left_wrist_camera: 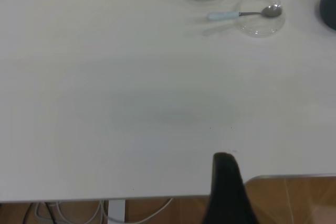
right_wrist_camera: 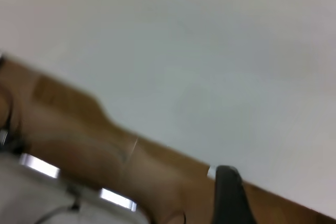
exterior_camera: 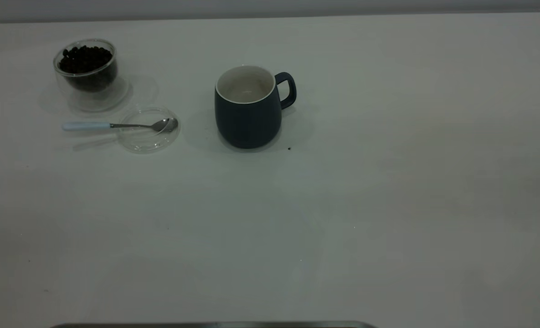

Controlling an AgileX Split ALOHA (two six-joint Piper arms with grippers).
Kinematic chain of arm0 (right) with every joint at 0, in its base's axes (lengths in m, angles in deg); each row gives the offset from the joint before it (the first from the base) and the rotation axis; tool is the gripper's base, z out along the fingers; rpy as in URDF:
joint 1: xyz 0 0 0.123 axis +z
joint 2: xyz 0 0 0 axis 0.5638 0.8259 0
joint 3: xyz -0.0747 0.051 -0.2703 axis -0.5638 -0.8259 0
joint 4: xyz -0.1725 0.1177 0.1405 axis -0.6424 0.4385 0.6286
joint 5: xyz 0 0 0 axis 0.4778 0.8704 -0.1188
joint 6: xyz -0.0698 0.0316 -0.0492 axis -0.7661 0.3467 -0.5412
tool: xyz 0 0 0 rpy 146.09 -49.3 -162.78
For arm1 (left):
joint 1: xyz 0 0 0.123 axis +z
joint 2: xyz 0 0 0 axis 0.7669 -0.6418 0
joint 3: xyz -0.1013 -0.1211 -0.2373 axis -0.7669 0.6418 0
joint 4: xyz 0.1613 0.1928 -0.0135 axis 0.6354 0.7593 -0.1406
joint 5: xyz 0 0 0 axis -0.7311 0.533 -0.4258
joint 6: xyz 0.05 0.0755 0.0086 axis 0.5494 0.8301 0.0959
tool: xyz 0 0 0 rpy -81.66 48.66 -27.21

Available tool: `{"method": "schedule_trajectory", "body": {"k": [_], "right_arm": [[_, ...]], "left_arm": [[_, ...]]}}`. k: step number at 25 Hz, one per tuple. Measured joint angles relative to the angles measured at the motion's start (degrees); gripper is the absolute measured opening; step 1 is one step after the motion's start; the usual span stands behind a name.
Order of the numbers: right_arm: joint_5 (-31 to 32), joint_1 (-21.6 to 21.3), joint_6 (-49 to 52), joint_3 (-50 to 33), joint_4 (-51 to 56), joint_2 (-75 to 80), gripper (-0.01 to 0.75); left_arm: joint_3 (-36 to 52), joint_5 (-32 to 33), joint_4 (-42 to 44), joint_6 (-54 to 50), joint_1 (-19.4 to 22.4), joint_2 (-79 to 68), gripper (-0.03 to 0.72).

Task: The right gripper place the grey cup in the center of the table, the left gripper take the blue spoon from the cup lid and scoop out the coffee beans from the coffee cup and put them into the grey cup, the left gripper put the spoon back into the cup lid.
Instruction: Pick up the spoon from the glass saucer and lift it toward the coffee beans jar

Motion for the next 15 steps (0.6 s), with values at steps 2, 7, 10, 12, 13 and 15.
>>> {"method": "schedule_trajectory", "body": {"k": [2, 7, 10, 12, 13, 15], "right_arm": [[0.00, -4.77, -0.50, -1.46, -0.19, -5.33, 0.459], [0.42, -14.05, -0.53, -2.34, -1.59, -16.85, 0.459], [0.65, -17.56, -0.53, -2.34, -1.66, -21.24, 0.459], [0.70, -19.16, -0.53, -2.34, -1.66, -22.92, 0.459], [0.77, -19.93, -0.53, -2.34, -1.72, -23.01, 0.459], [0.77, -21.22, -0.53, -2.34, -1.82, -23.07, 0.459]], "left_arm": [[0.00, 0.00, 0.00, 0.00, 0.00, 0.00, 0.586], [0.00, 0.00, 0.00, 0.00, 0.00, 0.00, 0.586], [0.00, 0.00, 0.00, 0.00, 0.00, 0.00, 0.586], [0.00, 0.00, 0.00, 0.00, 0.00, 0.00, 0.586], [0.00, 0.00, 0.00, 0.00, 0.00, 0.00, 0.586], [0.00, 0.00, 0.00, -0.16, 0.00, 0.00, 0.586]]}}
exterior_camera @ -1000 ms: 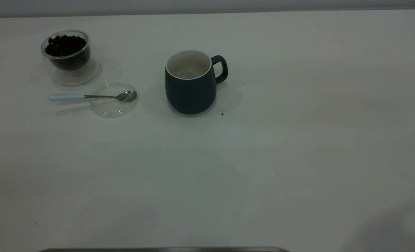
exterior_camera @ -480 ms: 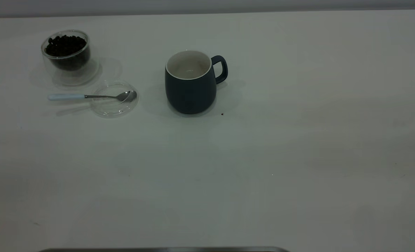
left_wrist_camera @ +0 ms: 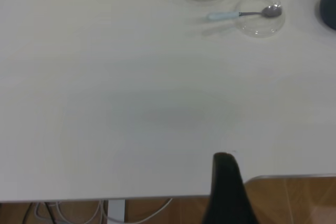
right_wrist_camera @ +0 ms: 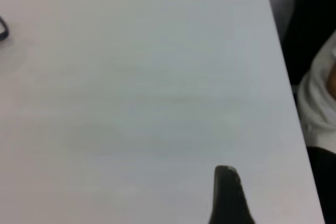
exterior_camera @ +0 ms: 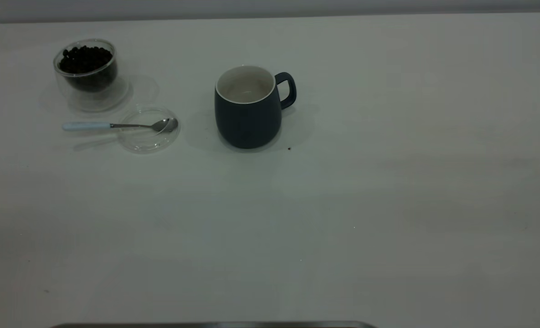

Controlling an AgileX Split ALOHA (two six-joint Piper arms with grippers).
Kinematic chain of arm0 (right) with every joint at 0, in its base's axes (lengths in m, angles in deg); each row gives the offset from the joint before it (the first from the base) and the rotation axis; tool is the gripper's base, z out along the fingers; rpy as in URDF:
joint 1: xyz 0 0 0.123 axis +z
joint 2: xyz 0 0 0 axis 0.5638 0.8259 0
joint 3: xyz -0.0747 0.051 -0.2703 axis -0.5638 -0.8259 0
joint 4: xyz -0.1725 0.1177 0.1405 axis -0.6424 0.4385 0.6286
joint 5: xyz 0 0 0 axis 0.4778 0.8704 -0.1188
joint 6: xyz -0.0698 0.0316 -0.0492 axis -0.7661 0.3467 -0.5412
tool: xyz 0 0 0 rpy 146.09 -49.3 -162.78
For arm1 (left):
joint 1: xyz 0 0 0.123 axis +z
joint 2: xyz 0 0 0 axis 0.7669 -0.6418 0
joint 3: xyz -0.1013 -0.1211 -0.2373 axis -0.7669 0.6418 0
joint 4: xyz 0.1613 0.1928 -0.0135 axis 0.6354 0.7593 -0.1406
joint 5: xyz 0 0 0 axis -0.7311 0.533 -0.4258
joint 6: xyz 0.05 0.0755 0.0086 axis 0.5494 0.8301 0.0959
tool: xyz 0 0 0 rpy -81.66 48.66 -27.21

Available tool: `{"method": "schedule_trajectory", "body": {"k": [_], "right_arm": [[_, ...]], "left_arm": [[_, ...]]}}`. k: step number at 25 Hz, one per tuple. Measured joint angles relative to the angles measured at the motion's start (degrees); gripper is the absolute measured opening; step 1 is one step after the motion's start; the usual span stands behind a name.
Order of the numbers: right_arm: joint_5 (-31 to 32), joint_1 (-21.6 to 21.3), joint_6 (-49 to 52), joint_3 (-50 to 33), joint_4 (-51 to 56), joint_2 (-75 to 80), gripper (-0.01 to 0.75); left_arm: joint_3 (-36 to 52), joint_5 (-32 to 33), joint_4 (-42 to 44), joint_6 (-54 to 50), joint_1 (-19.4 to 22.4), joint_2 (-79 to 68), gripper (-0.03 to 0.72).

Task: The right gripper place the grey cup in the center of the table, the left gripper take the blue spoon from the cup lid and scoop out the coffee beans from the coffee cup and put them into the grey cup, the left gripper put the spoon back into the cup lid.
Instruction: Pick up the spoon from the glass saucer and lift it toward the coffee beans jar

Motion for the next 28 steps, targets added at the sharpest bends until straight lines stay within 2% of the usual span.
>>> {"method": "schedule_trajectory", "body": {"k": [28], "right_arm": [[0.06, -0.78, -0.88, 0.00, 0.20, 0.00, 0.459]], "left_arm": [[0.00, 0.00, 0.00, 0.05, 0.00, 0.00, 0.586]]}}
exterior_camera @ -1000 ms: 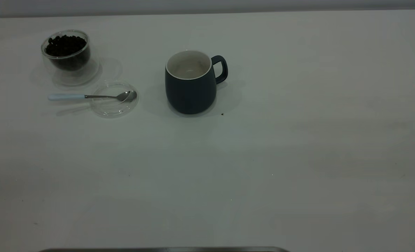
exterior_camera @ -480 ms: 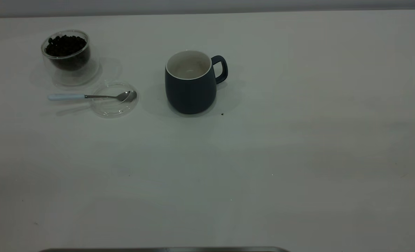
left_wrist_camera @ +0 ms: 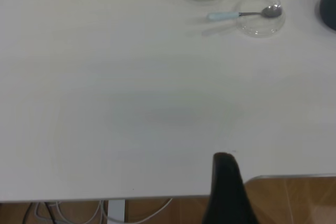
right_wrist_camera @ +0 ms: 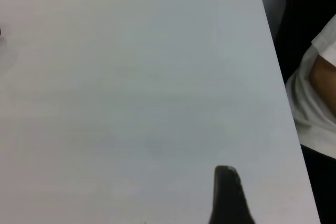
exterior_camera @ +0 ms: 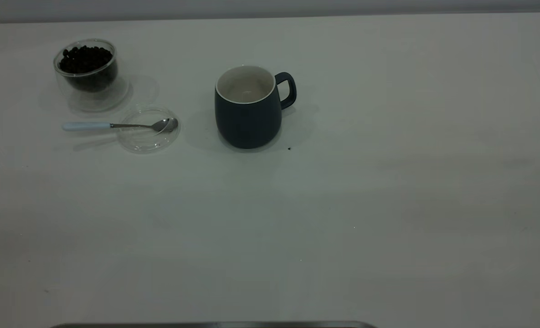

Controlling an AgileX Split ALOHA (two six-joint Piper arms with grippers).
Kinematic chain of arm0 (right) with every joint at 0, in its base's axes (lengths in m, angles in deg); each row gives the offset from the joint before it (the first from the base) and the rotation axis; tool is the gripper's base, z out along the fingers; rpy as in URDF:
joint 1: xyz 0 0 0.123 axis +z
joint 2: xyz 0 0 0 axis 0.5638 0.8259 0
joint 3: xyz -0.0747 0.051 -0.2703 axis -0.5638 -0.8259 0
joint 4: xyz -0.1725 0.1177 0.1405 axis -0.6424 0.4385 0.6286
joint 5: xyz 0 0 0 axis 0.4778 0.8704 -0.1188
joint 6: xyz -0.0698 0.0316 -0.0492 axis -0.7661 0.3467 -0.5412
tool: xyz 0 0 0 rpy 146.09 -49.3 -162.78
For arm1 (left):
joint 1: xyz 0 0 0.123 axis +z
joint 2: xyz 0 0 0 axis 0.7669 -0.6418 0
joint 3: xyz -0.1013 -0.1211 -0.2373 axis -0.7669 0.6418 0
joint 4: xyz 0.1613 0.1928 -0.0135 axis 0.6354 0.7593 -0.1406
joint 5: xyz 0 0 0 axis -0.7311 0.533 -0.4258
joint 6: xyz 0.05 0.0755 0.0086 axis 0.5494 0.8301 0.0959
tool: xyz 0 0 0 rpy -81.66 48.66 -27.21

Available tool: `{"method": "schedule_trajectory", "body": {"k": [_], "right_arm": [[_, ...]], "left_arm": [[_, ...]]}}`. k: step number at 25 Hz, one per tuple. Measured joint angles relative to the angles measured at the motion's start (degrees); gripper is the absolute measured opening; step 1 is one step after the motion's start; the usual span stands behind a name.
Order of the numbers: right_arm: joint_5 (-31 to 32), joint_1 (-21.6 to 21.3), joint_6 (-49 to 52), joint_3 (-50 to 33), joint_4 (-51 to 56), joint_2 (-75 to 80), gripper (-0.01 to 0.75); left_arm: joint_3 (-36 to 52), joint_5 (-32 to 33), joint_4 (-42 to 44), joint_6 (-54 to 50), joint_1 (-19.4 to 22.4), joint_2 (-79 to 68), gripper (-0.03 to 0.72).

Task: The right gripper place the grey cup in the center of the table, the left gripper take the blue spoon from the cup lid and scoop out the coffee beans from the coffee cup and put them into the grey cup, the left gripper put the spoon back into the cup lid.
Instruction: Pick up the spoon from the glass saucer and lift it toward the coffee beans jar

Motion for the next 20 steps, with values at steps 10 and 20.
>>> {"method": "schedule_trajectory", "body": {"k": [10, 20], "right_arm": [[0.05, 0.00, -0.07, 0.00, 0.00, 0.00, 0.459], [0.05, 0.00, -0.07, 0.00, 0.00, 0.00, 0.459]], "left_arm": [[0.00, 0.00, 0.00, 0.12, 0.00, 0.00, 0.586], [-3.33, -7.37, -0.33, -4.04, 0.00, -10.30, 0.586]]}}
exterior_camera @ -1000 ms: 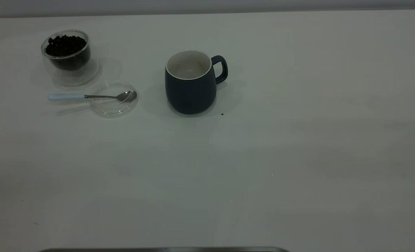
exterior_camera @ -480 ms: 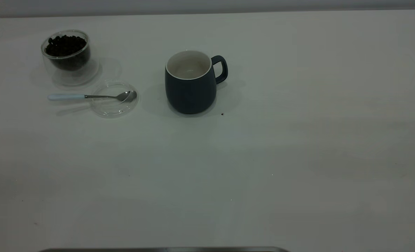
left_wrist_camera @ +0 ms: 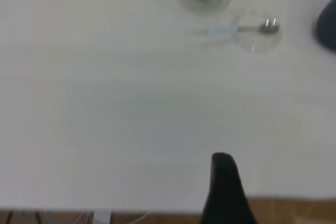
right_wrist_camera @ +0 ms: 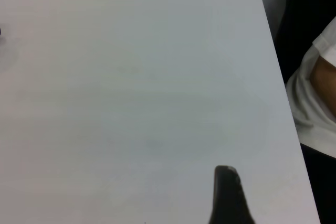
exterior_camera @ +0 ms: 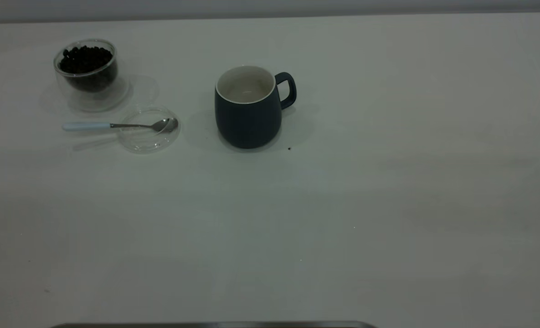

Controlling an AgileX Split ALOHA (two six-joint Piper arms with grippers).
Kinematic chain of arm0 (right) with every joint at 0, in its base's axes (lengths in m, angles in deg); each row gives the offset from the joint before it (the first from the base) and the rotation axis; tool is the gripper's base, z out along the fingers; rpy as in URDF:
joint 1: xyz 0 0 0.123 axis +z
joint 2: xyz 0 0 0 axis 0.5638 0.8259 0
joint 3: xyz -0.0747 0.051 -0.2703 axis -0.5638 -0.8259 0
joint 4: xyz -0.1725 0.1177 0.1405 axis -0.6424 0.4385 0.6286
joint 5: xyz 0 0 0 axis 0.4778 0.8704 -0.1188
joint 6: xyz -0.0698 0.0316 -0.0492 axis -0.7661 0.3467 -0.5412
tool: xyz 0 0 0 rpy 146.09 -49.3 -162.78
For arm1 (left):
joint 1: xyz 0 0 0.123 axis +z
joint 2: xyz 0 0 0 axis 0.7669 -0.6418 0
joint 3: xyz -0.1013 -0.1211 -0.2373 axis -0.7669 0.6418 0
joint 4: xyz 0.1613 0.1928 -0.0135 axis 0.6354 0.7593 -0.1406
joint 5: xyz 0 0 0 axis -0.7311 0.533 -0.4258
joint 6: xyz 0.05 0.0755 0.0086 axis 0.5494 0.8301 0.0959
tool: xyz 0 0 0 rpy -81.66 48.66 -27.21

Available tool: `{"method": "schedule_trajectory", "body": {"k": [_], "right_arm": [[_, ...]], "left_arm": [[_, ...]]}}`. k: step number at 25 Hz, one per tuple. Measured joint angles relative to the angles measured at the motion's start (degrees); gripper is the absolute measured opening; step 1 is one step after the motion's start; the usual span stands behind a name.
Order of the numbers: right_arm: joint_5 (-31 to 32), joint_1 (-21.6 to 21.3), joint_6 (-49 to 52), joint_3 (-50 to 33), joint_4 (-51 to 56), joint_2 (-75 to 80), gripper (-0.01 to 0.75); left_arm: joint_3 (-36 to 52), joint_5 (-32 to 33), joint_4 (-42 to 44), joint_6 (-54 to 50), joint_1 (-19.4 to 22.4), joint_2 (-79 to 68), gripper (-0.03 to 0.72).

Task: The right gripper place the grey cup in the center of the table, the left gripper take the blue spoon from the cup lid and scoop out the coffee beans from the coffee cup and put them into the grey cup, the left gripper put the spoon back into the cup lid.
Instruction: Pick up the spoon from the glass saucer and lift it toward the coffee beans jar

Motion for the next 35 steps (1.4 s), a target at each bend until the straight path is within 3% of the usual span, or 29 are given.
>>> {"method": "schedule_trajectory", "body": {"k": [9, 15, 19, 24, 29, 35], "right_arm": [[0.01, 0.00, -0.04, 0.00, 0.00, 0.00, 0.459], [0.01, 0.00, -0.04, 0.00, 0.00, 0.00, 0.459], [0.01, 0.00, -0.04, 0.00, 0.00, 0.00, 0.459], [0.01, 0.00, -0.04, 0.00, 0.00, 0.00, 0.459], [0.01, 0.00, -0.04, 0.00, 0.02, 0.00, 0.459], [0.06, 0.00, -0.04, 0.00, 0.02, 0.00, 0.459]], "left_arm": [[-7.99, -21.69, -13.64, 5.25, 0.00, -36.05, 0.588], [-14.39, -27.39, -32.47, 21.18, 0.00, -59.86, 0.665], [-20.70, -25.43, -46.69, 36.30, 2.02, -73.29, 0.714], [-27.31, -13.85, -61.31, 53.80, 10.89, -88.03, 0.714], [-28.61, -5.67, -66.16, 64.96, 20.34, -97.93, 0.714], [-28.89, -1.87, -68.76, 73.27, 29.85, -108.57, 0.714]]}}
